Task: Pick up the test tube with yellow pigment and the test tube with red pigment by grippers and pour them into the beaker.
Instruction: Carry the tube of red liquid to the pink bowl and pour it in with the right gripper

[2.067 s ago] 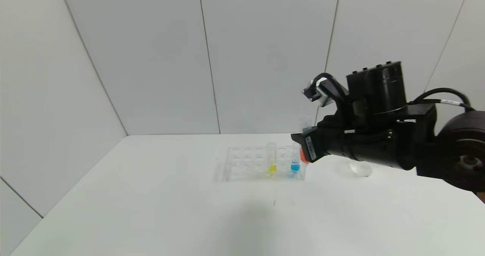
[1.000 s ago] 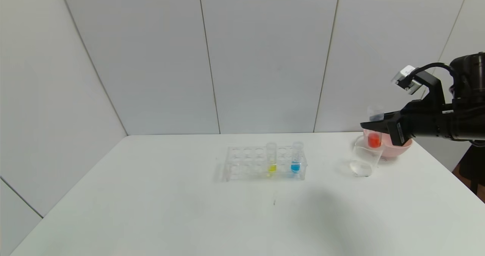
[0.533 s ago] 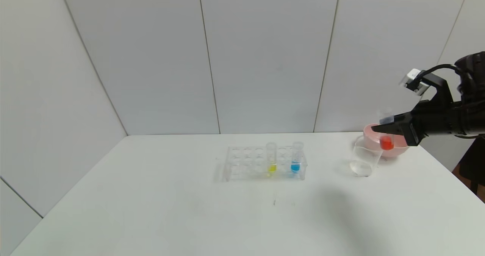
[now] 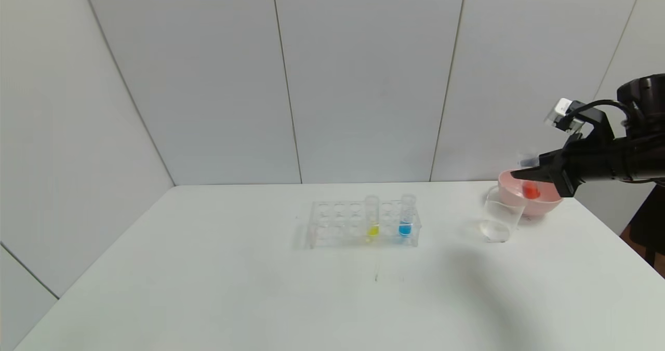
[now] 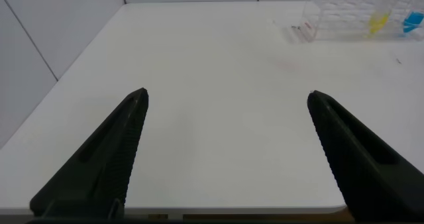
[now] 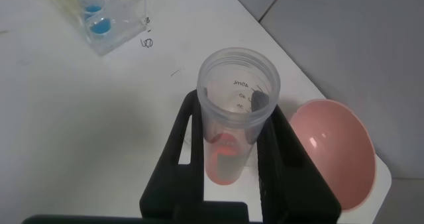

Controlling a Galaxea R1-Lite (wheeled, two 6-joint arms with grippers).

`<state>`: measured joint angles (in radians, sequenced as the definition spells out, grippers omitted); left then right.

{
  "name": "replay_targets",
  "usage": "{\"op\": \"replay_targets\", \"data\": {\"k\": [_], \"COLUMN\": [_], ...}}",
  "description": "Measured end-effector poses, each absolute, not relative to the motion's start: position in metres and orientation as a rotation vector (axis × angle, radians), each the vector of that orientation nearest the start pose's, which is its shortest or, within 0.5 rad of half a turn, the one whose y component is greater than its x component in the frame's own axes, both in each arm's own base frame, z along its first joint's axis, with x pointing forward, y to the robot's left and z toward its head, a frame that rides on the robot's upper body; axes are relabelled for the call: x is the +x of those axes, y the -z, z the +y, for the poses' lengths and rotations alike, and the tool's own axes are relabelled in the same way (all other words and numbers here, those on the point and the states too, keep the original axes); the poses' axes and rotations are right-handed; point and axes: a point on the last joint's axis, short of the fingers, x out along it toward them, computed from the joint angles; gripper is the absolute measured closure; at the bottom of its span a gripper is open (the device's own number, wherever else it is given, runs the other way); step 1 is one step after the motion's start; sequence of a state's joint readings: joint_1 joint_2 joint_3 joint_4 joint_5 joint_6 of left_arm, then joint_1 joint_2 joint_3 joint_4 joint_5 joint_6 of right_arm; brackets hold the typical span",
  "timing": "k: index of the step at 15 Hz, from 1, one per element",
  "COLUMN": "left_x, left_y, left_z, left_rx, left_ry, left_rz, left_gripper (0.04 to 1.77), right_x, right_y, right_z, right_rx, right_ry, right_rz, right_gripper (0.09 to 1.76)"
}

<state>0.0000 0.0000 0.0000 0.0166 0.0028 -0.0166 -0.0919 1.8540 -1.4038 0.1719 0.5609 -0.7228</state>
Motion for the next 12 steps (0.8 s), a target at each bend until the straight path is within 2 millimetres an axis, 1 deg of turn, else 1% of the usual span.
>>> {"op": "replay_targets", "data": {"k": [5,9,12], "left_x": [-0.023,-0.023,-0.023], "left_y": [-0.074,-0.074,-0.074], "left_z": [0.000,0.000,0.000], "left_rx": [-0.017,-0.017,-0.017], "left_ry": [-0.003,-0.003,-0.003], "left_rz": [0.017,0.017,0.017], "left_gripper": [0.09,0.09,0.09], "right_x": [0.370,0.380,0.385], "right_y": [-0.214,-0.217,-0.220], "right_z": [-0.028,-0.033,-0.047], "right_rx": [-0.520,-0.564,-0.632], "right_ry": [-0.684,-0.719,-0.721], "right_rz": [0.465,0.503,0.505], "right_gripper": [1.33,1.33,1.33]}}
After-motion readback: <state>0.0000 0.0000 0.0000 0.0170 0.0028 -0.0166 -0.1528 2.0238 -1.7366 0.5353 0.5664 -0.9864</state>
